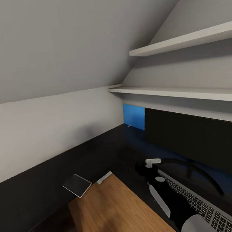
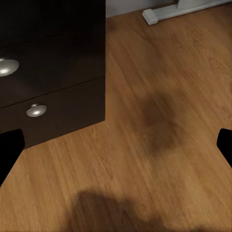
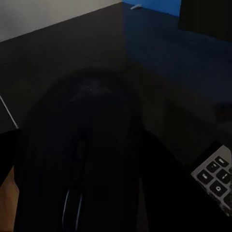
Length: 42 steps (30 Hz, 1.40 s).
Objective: In the bedroom, organize the workspace by keeping the computer under the desk, ensuring the monitor is on the desk, placing the keyboard on the desk next to the monitor, placing the mouse on the desk next to the keyboard, moving the folder from the swivel chair onto the desk next to the mouse, stacking the notebook on top of the folder with the pen on top of the notebook, and positioning the swivel chair next to the desk.
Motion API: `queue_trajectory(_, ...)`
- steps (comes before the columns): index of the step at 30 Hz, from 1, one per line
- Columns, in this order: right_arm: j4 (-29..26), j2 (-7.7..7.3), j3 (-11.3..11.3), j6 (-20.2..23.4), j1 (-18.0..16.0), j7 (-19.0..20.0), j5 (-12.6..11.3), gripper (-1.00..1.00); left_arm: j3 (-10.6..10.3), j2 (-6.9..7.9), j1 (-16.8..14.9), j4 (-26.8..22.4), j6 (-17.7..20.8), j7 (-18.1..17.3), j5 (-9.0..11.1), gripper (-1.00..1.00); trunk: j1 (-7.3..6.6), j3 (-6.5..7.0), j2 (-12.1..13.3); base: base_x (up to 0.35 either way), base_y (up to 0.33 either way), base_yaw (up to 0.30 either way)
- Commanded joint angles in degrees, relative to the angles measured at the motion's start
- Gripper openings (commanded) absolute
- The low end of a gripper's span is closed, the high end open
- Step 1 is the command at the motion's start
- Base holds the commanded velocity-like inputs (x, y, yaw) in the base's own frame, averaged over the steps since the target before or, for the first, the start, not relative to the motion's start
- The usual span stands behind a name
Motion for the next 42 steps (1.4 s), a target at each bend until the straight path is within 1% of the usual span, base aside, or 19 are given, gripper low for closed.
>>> queue_trajectory(1, 6.9, 0.2, 0.2, -0.1, -0.8, -0.7, -0.8, -1.0, 0.0, -0.02, 0.0, -0.1, -0.1, 0.0, 0.6, 1.0, 0.01, -0.07, -0.1, 0.0, 0.0, 0.0)
queue_trajectory(2, 7.7, 0.21, 0.2, -0.2, -1.1, -0.7, -0.8, -1.0, 0.0, -0.02, 0.0, -0.1, -0.1, 0.0, 0.6, 1.0, 0.01, -0.07, -0.1, 0.0, 0.0, 0.0)
queue_trajectory(3, 11.8, 0.24, 0.1, -1.0, -5.1, -0.9, -0.9, -1.0, 0.0, -0.02, 0.0, -0.1, -0.1, 0.1, 0.6, 1.0, 0.01, -0.07, -0.1, 0.0, 0.0, 0.0)
queue_trajectory(4, 12.5, 0.24, 0.1, -1.1, -5.9, -0.9, -0.9, -1.0, 0.0, -0.02, 0.0, -0.1, -0.1, 0.1, 0.6, 1.0, 0.01, -0.07, -0.1, 0.0, 0.0, 0.0)
queue_trajectory(5, 15.1, 0.56, 0.1, -1.3, -8.2, -1.0, -0.9, -1.0, 0.0, -0.02, 0.0, -0.1, -0.1, 0.1, 0.5, 1.0, 0.01, -0.07, -0.1, 0.0, 0.0, 0.0)
queue_trajectory(8, 22.8, 1.84, -0.1, -1.8, -13.7, -1.1, -0.9, -1.0, 0.0, -0.02, 0.0, -0.1, -0.1, 0.1, 0.5, 1.0, 0.01, -0.07, -0.1, 0.0, 0.0, 0.0)
queue_trajectory(9, 26.1, 2.16, -0.2, -2.7, -15.8, -1.1, -0.9, -1.0, 0.0, -0.02, 0.0, -0.1, -0.1, 0.1, 0.5, 1.0, 0.01, -0.07, -0.1, 0.0, 0.0, 0.0)
queue_trajectory(10, 30.8, 2.44, -0.2, -5.1, -18.4, -1.1, -1.0, -1.0, 0.0, -0.02, 0.0, -0.1, -0.1, 0.1, 0.5, 1.0, 0.01, -0.07, -0.1, 0.0, 0.0, 0.0)
queue_trajectory(11, 33.1, 2.59, -0.2, -6.8, -19.7, -1.2, -1.0, -1.0, 0.0, -0.02, 0.0, -0.1, -0.1, 0.1, 0.5, 1.0, 0.01, -0.07, -0.1, 0.0, 0.0, 0.0)
queue_trajectory(13, 35.6, 2.87, -0.2, -8.7, -21.1, -1.2, -1.1, -1.0, 0.0, -0.02, 0.0, -0.1, -0.1, 0.1, 0.5, 1.0, 0.01, -0.07, -0.1, 0.0, 0.0, 0.0)
queue_trajectory(16, 37.1, 3.34, -0.2, -9.6, -21.7, -1.1, -1.1, -1.0, 0.0, -0.02, 0.0, -0.1, -0.1, 0.1, 0.5, 1.0, 0.01, -0.07, -0.1, 0.0, 0.0, 0.0)
queue_trajectory(19, 39.2, 3.54, -1.0, -9.9, -21.9, -1.1, -1.7, -1.0, 0.0, -0.07, 0.0, -0.1, -0.1, 0.1, 0.5, 1.0, 0.01, -0.07, -0.1, 0.0, 0.0, 0.0)
queue_trajectory(21, 40.9, 3.71, -1.9, -10.0, -21.9, -1.1, -3.0, -1.0, -0.1, -0.09, 0.0, -0.1, -0.2, 0.0, 0.5, 1.0, 0.01, -0.07, -0.1, 0.0, 0.0, 0.0)
queue_trajectory(22, 42.7, 4.37, -2.4, -10.1, -22.0, -1.1, -4.6, -1.0, -0.2, -0.1, 0.0, -0.1, -0.2, 0.0, 0.4, 1.0, 0.01, -0.07, -0.1, 0.0, 0.0, 0.0)
queue_trajectory(24, 43.5, 4.95, -2.6, -10.1, -22.0, -1.1, -5.2, -1.0, -0.2, -0.11, 0.0, -0.1, -0.4, 0.0, 0.4, 1.0, 0.01, -0.07, -0.1, 0.0, 0.0, 0.0)
queue_trajectory(25, 44.0, 5.24, -2.8, -10.1, -22.0, -1.1, -5.5, -1.0, -0.2, -0.11, 0.0, -0.1, -1.7, 0.0, 0.4, 1.0, 0.01, -0.07, -0.1, 0.113, 0.0, 0.0)
queue_trajectory(30, 44.1, 5.24, -2.9, -10.3, -22.0, -0.9, -5.4, -1.0, -0.3, -0.11, 0.0, -0.1, -2.8, -0.2, 0.5, 1.0, 0.01, -0.07, -0.1, 0.221, 0.0, 0.0)
queue_trajectory(35, 44.0, 5.11, -2.7, -9.4, -22.0, -0.6, -5.4, -1.0, -0.3, -0.19, 0.0, -0.1, -3.0, -0.2, 0.5, 1.0, 0.01, -0.07, -0.1, 0.155, 0.0, 0.0)
queue_trajectory(42, 44.2, 5.09, -2.9, -8.8, -22.0, -0.6, -5.4, -1.0, -0.3, -0.22, 0.0, -0.1, -3.1, -0.3, 0.4, 1.0, 0.01, -0.07, -0.1, 0.271, 0.0, 0.0)
